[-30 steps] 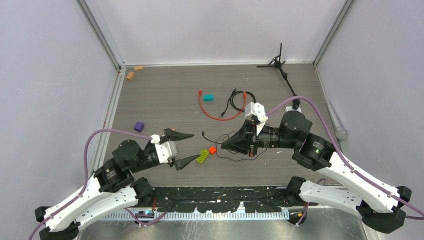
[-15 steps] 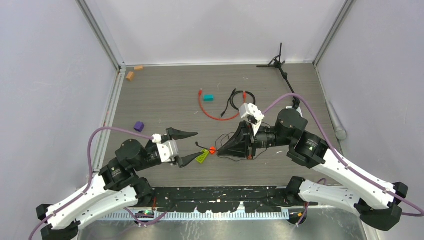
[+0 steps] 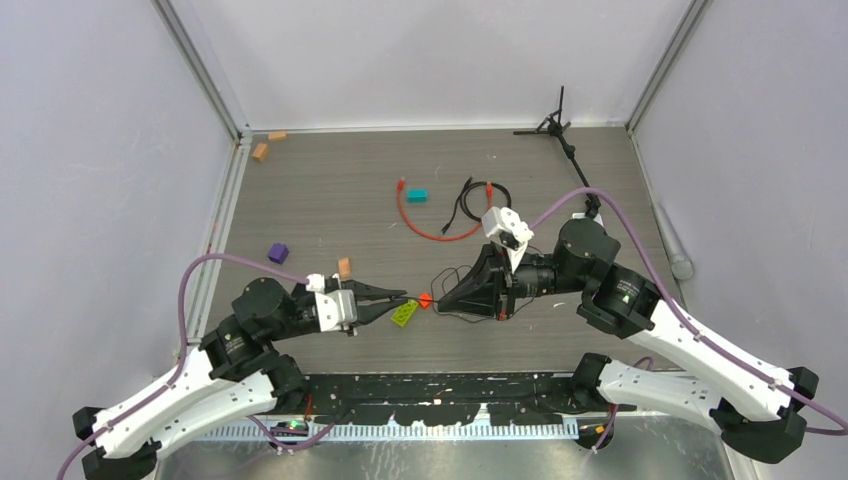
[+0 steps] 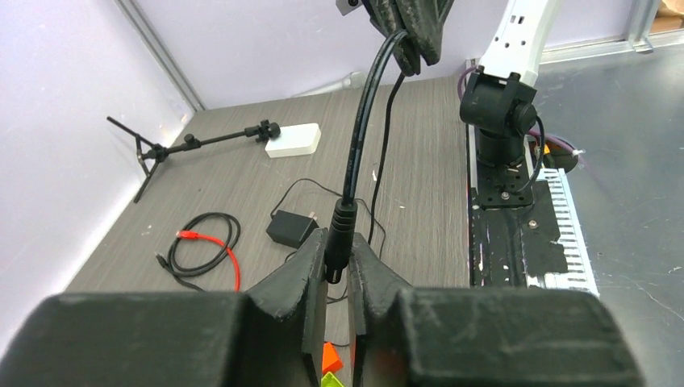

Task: Insert the plug into the switch port
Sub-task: Pick up the power from the center of the board.

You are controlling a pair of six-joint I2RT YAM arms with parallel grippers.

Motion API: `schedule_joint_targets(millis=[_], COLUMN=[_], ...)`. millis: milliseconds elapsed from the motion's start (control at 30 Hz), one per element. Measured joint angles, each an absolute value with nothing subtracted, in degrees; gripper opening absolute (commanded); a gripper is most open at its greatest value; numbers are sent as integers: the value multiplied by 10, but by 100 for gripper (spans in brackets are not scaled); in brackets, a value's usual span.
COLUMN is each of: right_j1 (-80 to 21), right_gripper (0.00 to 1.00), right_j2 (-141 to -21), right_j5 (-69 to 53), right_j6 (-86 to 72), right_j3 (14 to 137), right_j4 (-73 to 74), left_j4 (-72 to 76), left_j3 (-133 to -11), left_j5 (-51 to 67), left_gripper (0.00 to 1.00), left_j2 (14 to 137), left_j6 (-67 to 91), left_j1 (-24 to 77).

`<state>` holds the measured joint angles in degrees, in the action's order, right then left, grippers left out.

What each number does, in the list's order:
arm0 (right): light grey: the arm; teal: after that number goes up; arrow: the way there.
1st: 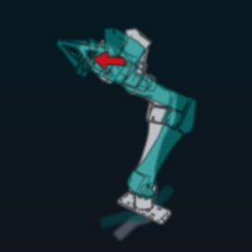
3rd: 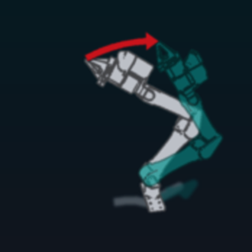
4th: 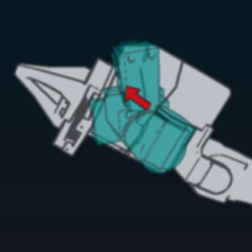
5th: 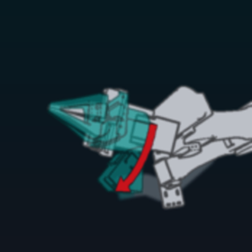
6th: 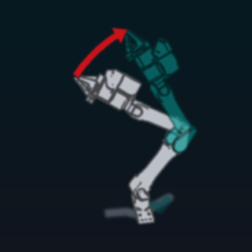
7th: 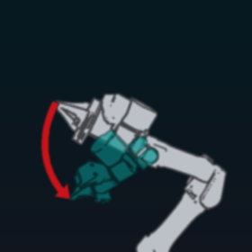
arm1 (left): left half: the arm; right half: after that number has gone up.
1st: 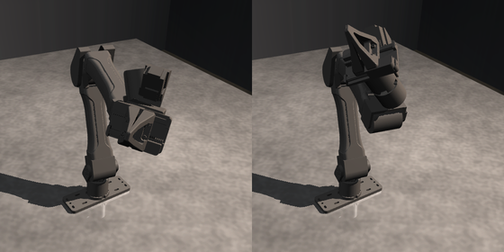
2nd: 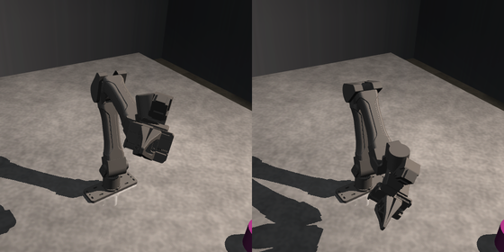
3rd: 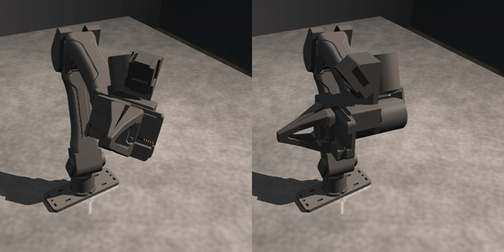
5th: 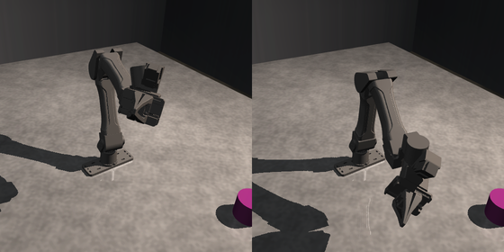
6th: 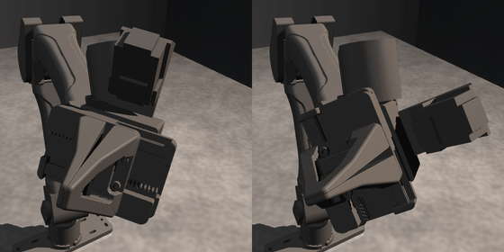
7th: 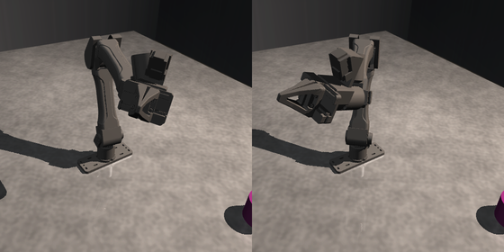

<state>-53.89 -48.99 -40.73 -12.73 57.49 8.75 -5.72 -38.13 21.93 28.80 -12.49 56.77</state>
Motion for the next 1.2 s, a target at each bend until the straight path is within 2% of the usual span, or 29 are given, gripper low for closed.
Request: schedule_joint_targets(millis=[167,200,267,333,400,467,800,1000,1200], right_j1=[-539,-539,-539,-539,-539,-539,-539,-545,-566], right_gripper=[1,3,20,41,53,59,67,67,65], right_j2=[-480,-478,-473,-469,-465,-464,-508,-576,-616], right_j5=[-394,-390,-377,-361,-339,-317,-260,-262,-262], right_j6=[-122,-120,-113,-106,-88,-71,20,48,60], right_j3=[574,574,574,574,576,581,685,724,724], right_j4=[95,99,112,129,158,188,303,317,319], left_j4=[-57,-57,-57,-61,-78,-101,-249,-316,-343], left_j3=[-381,-381,-381,-383,-391,-406,-509,-539,-543], left_j5=[222,222,221,219,211,206,183,171,182], left_gripper=[6,5,3,2,0,0,0,0,0], left_j2=[269,265,260,258,260,267,384,451,457], left_j6=[-124,-124,-124,-124,-123,-123,-119,-114,-109], left_j1=[568,568,568,568,568,568,568,568,568])
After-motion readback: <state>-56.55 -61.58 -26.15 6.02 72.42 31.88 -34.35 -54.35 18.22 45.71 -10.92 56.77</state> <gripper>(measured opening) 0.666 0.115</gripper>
